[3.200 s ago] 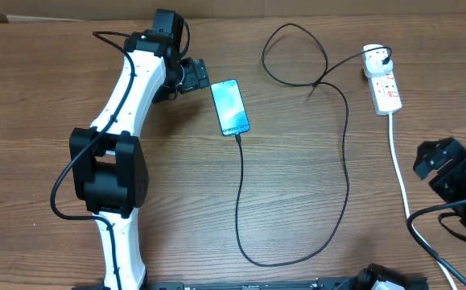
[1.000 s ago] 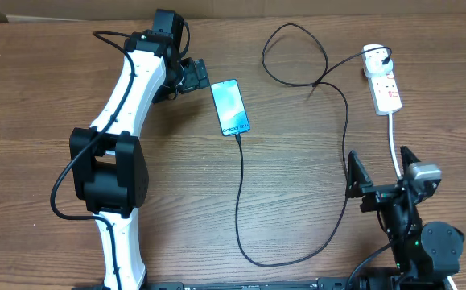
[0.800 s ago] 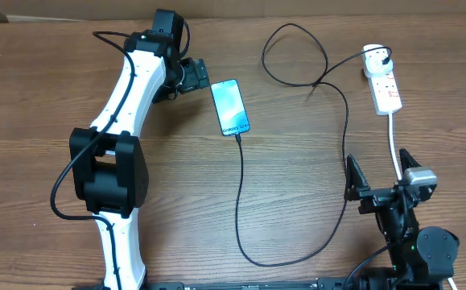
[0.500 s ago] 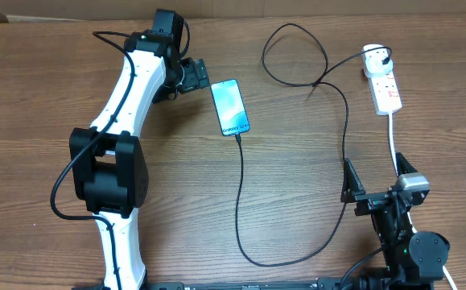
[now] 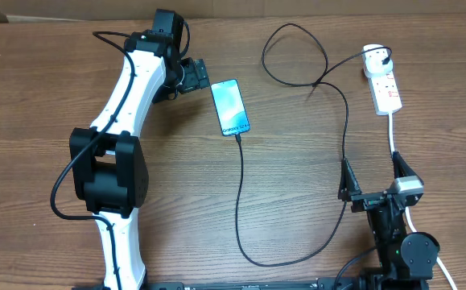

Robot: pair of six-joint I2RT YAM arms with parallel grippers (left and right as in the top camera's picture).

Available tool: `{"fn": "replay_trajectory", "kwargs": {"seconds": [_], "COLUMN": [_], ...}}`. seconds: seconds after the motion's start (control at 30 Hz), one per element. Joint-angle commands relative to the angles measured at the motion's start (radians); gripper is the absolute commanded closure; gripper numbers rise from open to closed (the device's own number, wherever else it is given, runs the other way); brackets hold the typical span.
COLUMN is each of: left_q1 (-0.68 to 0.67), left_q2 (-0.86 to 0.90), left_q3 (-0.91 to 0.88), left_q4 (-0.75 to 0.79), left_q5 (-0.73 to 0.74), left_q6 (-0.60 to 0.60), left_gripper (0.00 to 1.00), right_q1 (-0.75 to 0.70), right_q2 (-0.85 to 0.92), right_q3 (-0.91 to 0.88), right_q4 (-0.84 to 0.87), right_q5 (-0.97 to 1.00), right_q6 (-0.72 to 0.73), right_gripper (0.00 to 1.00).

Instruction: Plug charger to phone and switch on socket

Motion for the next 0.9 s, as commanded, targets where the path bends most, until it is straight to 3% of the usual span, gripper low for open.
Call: {"fn": "replay_trajectory", "kwargs": {"seconds": [0.0, 0.33, 0.87], "left_q1": [0.009, 0.009, 0.009], "left_q2": [-0.022, -0.022, -0.022], "left_q3": [0.014, 0.014, 0.014], "left_q4": [-0.002, -0.002, -0.002], "left_q5": [0.006, 0.006, 0.006], "left_q6": [-0.014, -0.014, -0.014], "left_gripper": [0.0, 0.0, 0.0], "right_q1": [-0.011, -0.04, -0.092], "right_q2": [-0.013, -0.013, -0.013], "right_q3": [-0.008, -0.068, -0.067], "right_q4": [0.011, 0.081, -0.055], "right_q5": [0.013, 0.034, 0.046], "right_q6": [-0.008, -0.007, 0.005], "right_gripper": [0.0, 0.0, 0.0]}}
